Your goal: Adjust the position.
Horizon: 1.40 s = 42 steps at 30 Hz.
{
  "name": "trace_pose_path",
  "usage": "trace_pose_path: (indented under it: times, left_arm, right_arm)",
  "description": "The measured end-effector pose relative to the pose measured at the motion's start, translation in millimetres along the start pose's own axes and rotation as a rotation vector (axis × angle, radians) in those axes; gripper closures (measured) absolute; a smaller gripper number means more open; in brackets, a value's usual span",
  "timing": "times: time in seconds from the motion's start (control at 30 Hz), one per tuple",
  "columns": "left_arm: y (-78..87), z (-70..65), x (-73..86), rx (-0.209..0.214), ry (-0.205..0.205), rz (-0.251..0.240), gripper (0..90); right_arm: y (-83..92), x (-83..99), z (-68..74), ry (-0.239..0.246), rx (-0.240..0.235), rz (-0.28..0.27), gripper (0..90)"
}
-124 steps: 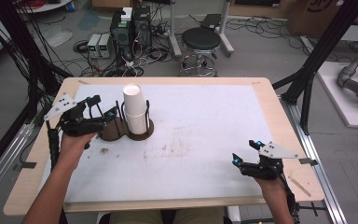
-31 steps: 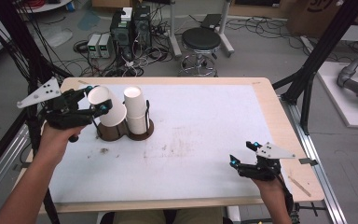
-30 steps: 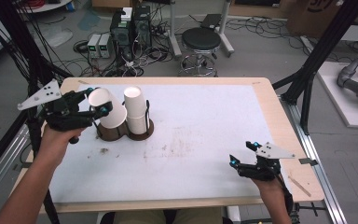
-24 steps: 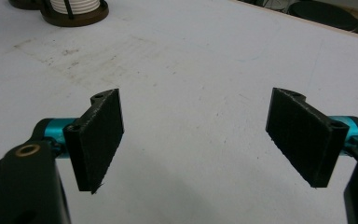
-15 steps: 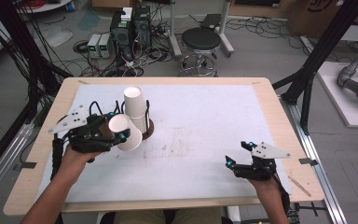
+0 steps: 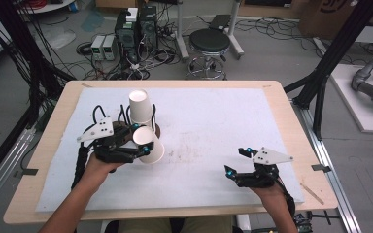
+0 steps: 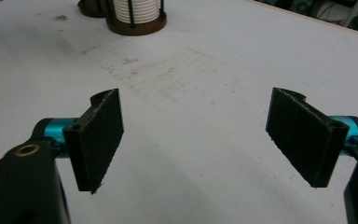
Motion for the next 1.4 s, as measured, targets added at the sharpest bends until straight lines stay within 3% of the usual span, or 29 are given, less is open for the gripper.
trace_pose_path:
  times: [0.47, 0.73, 0.97, 1.4]
  left_arm:
    - [-27.1, -12.7, 8.3, 0.059, 0.006, 0.002, 33.0]
    - [-45.6, -18.2, 12.3, 0.102, 0.014, 0.015, 33.0]
    - [-54.8, -24.4, 14.6, 0.137, 0.015, 0.023, 33.0]
    - [-67.9, -36.8, 14.6, 0.205, 0.023, 0.035, 33.3]
  right_arm:
    - [-26.8, -16.8, 28.0, 0.043, -0.181, -0.021, 19.3]
    - [-40.2, -26.1, 37.7, 0.048, -0.248, -0.046, 19.3]
    - [-57.9, -28.2, 49.6, 0.053, -0.331, -0.030, 19.3]
    - [-77.3, -29.6, 64.2, 0.061, -0.399, -0.040, 19.3]
Point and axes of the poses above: each handheld gripper's, and its own axes: y roughly backward along the jaws, x roughly out of its underside, z roughly to its left, the point moved 3 cm from there along -y, roughly forward along the jaws, and after that the axes turned 9 degrees about -z, right-handed, at the moved point
